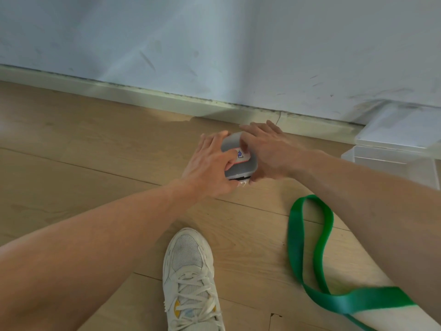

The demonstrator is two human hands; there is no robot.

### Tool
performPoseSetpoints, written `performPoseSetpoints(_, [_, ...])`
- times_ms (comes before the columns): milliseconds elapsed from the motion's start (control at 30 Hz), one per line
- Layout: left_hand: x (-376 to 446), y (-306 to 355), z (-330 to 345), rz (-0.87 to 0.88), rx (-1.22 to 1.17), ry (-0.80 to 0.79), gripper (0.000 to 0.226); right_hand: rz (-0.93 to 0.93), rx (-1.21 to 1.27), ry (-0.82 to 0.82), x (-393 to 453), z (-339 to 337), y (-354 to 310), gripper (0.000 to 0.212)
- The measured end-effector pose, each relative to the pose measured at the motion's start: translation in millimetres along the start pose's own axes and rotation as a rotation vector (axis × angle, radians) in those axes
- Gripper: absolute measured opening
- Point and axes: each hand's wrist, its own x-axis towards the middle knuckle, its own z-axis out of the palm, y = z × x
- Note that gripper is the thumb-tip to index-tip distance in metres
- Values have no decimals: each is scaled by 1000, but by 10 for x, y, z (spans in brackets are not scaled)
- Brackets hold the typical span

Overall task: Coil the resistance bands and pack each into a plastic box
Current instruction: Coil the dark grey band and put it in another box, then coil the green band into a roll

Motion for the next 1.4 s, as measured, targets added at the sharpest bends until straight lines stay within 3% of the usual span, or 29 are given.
performPoseSetpoints(200, [40, -40, -11, 36, 70, -20, 53, 4, -23, -6, -24, -20, -7, 65])
performPoseSetpoints(300, [84, -26, -28, 63, 137, -78, 36, 20, -44, 8, -53, -22, -13, 62])
performPoseSetpoints(467, [184, -57, 17, 133, 237, -98, 49, 39, -151, 62, -108, 94, -49, 66])
performPoseSetpoints(700, [230, -59, -56, 181, 189, -99, 37, 74, -137, 44, -145, 96, -44, 62])
performPoseSetpoints(933, [422, -44, -277, 98, 24, -256, 81, 123, 49, 28, -203, -156, 37, 59])
performPoseSetpoints(1067, [499, 73, -379, 8, -158, -298, 87, 180, 270, -92, -245, -378, 165, 60])
performPoseSetpoints(1133, [547, 119, -453, -63, -254, -138, 89, 242, 397, 58, -287, -474, 253, 58])
performPoseSetpoints(1267, [680, 219, -449, -249, -226, 528, 61, 383, 431, 770, -600, -320, 439, 36])
performPoseSetpoints(1333, [736, 289, -383, -344, -276, 640, 51, 506, 453, 768, -864, -79, 454, 29])
performPoseSetpoints(1400, [770, 369, -326, -357, -258, 669, 34, 694, 460, 568, -1151, 263, 398, 33])
